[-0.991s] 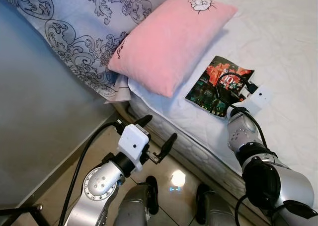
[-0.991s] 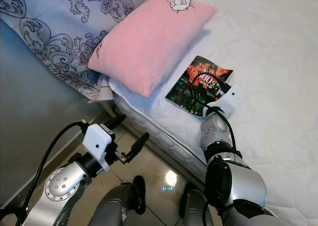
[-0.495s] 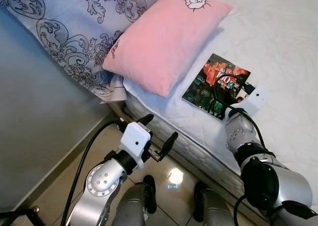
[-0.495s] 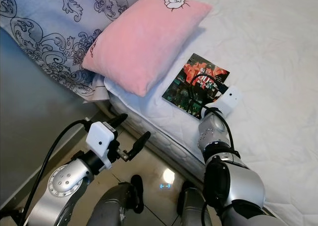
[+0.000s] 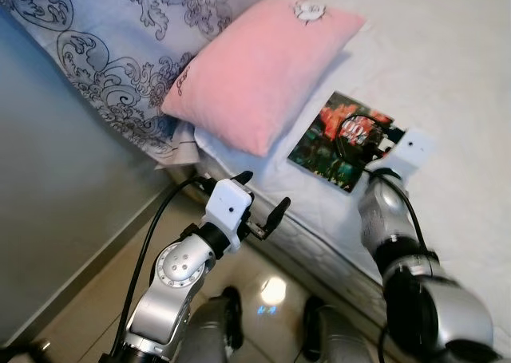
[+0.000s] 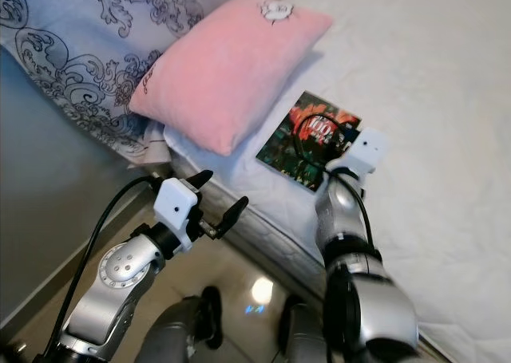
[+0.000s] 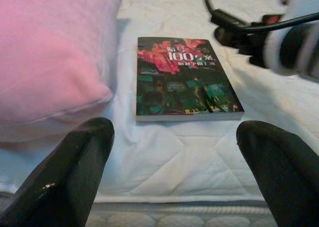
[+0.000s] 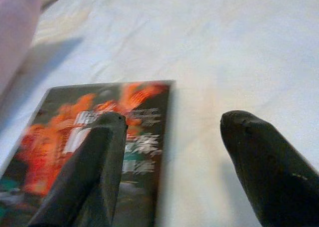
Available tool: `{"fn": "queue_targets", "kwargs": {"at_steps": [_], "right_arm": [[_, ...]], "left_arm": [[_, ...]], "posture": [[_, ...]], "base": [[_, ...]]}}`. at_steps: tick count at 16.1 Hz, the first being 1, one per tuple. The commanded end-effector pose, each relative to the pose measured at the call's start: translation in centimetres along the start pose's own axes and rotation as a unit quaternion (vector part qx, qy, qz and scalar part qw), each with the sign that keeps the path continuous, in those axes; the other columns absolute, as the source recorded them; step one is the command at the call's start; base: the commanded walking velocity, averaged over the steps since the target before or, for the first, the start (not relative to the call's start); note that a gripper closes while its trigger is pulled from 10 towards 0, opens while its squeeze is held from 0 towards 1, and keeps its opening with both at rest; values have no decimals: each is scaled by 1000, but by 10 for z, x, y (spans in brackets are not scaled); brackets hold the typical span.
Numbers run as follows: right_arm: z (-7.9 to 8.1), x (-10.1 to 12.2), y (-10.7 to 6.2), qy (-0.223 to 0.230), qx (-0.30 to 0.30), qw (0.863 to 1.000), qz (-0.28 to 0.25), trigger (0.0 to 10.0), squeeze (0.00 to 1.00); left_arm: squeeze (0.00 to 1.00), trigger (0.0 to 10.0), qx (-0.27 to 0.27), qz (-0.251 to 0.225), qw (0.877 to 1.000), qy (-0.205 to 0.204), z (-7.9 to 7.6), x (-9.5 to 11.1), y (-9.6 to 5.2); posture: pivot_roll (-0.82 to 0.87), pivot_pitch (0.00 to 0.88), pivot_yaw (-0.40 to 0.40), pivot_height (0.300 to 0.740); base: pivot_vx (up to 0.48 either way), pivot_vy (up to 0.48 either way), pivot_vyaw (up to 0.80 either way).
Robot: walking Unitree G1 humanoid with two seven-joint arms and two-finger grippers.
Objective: Clean up the room
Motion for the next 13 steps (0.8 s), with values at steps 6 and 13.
{"fn": "queue_targets", "kwargs": {"at_steps": [6,13], "right_arm": [[-24,10,-58,-156,92,978,-101,10000,0],[-23,8,-69,-133,129,981,-61,10000,0]], "left_arm": [[0,10000,125,64,985,-101,28,-36,5],[0,10000,105,75,991,-27,42,-37,25]], "posture": [[-6,61,-16,740],[-63,0,59,740]], "base": [[0,0,0],[0,0,-202]]}}
Point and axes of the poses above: a point about 5 cm out from each wrist's last joint towards the gripper, its own y axis pointing out of the wrist towards the gripper, its own x axis along the axis of the wrist's last joint, z = x × y, the point moved 1 cm from there along y, pointing out of the wrist towards the gripper, and after that the axes turned 12 degrees about y, right-handed, at the moved point
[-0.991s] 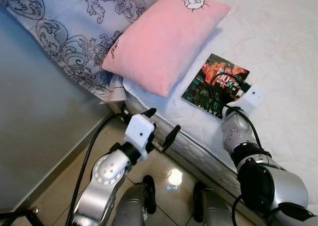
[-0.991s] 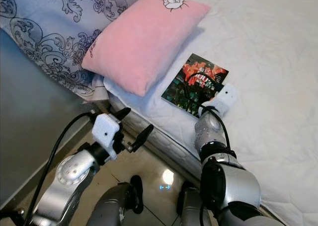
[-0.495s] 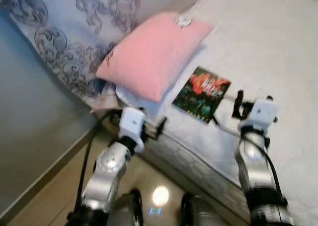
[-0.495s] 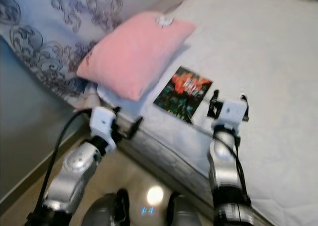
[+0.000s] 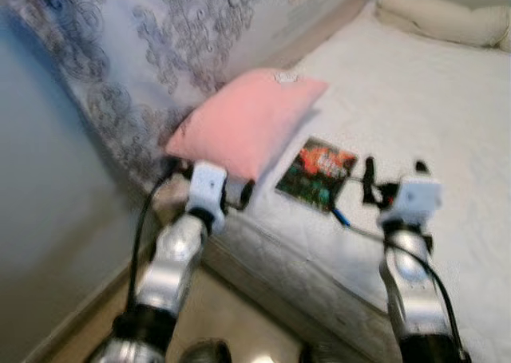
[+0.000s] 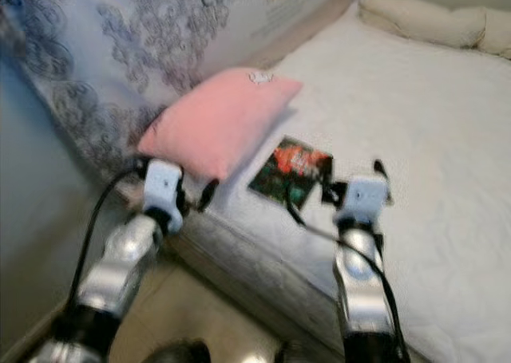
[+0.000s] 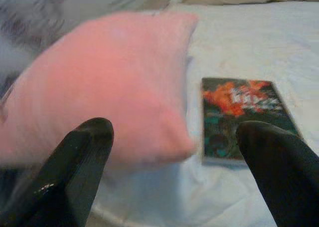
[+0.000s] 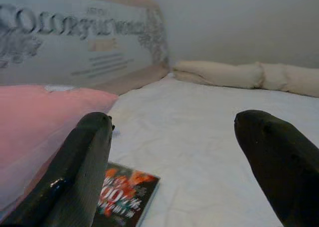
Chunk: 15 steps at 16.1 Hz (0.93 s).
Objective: Clean up the room
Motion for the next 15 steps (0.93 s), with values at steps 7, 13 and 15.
{"fn": "queue_targets", "kwargs": {"at_steps": [7,13,15], "right_arm": [[-1,-3,9,15,0,1000,20,10000,0],[-15,-17,-6,72,-49,995,49,10000,0],[-21,-22,-11,83,-66,993,60,10000,0]], "left_arm": [[0,10000,-53,-32,998,15,-14,11,11],[0,10000,-97,-43,994,40,-24,10,10],[0,10000,-102,-40,993,43,-24,9,10]], "posture": [[-66,0,64,740],[-88,3,93,740],[-89,8,97,740]], "base": [[0,88,-683],[0,400,-666],[0,0,-650]]}}
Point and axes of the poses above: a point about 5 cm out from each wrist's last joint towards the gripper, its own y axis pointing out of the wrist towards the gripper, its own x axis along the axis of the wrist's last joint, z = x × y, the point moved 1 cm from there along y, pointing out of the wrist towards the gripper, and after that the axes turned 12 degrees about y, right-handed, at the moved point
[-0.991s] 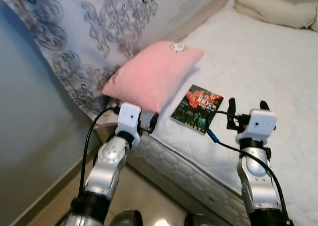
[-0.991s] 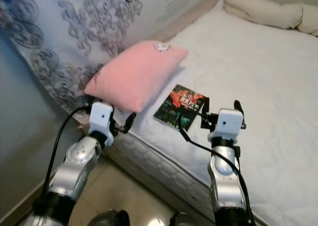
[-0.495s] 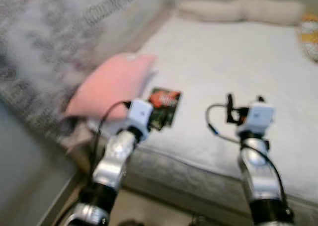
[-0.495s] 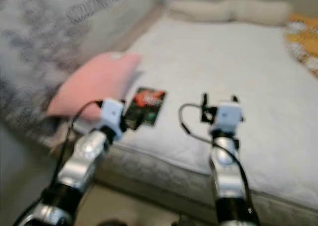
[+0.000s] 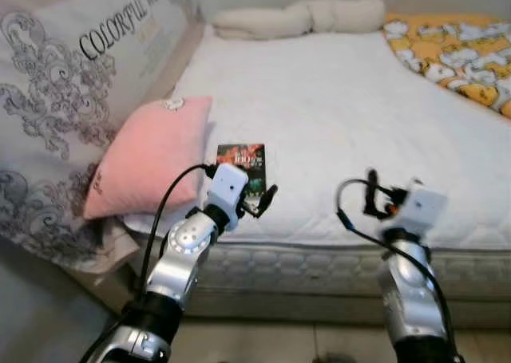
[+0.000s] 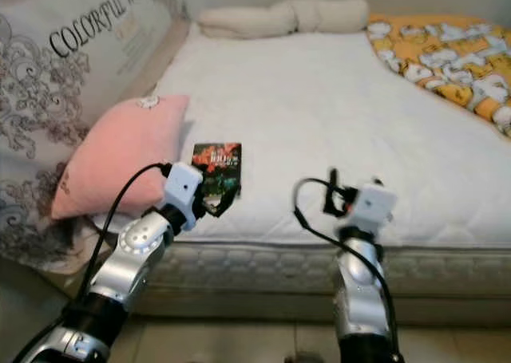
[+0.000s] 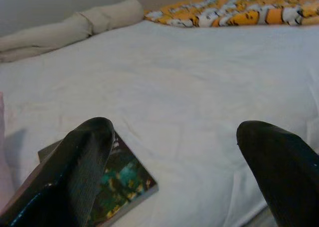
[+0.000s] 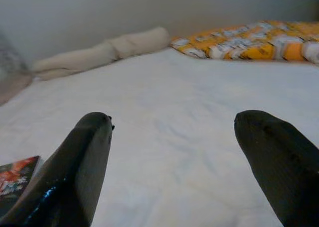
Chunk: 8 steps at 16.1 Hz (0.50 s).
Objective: Clean up the room
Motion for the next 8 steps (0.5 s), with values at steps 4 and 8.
{"fn": "queue_targets", "kwargs": {"at_steps": [4,8], "right_arm": [[-8,-5,-5,10,-14,1000,14,10000,0],[-10,-3,1,-4,-14,1000,15,10000,0]], "left_arm": [[0,10000,-13,-2,1000,25,0,2,2],[0,10000,-28,-22,999,38,-9,6,0]], "posture": [[-89,18,99,740],[-87,21,99,740]], "base": [[0,0,-647],[0,-360,-161]]}}
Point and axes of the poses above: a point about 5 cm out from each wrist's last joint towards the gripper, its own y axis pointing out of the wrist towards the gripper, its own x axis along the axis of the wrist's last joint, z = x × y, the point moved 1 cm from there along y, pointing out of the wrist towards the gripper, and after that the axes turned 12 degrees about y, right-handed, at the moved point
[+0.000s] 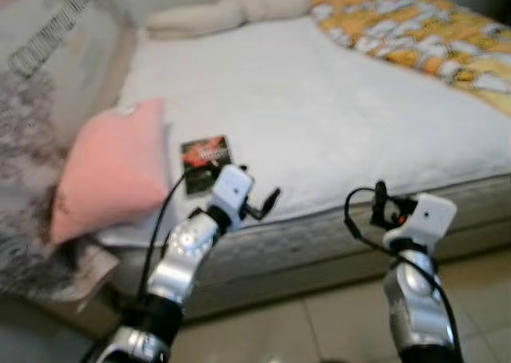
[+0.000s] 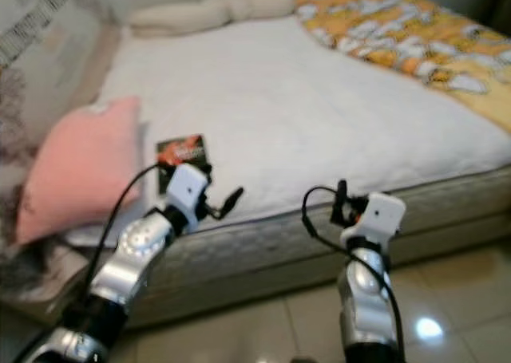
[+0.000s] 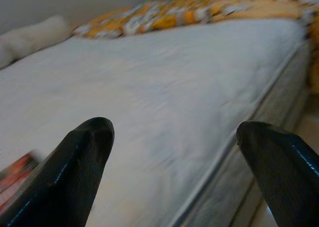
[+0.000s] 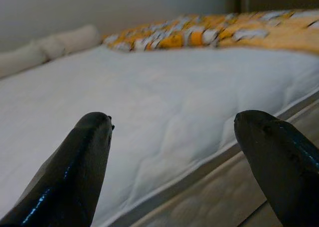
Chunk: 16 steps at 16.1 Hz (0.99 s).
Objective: Clean up the room
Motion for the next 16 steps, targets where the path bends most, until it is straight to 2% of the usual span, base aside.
{"fn": "queue_targets", "kwargs": {"at_steps": [1,6,13,16], "right_arm": [[2,3,6,0,5,1000,1,10000,0],[5,5,14,-4,10,1000,1,10000,0],[17,1,21,-4,30,999,9,10000,0],[20,0,24,-27,39,999,13,10000,0]], "left_arm": [[0,10000,-6,-7,1000,10,-2,3,-1],[0,10000,-2,-10,1000,28,-4,4,-2],[0,10000,15,3,999,45,-2,3,0],[0,10000,22,4,999,44,0,3,0]], "posture": [[-83,20,98,740],[-72,11,93,740],[-60,0,85,740],[-54,0,80,740]], "base": [[0,-480,0],[0,-480,0],[0,-472,0],[0,-469,246]]}}
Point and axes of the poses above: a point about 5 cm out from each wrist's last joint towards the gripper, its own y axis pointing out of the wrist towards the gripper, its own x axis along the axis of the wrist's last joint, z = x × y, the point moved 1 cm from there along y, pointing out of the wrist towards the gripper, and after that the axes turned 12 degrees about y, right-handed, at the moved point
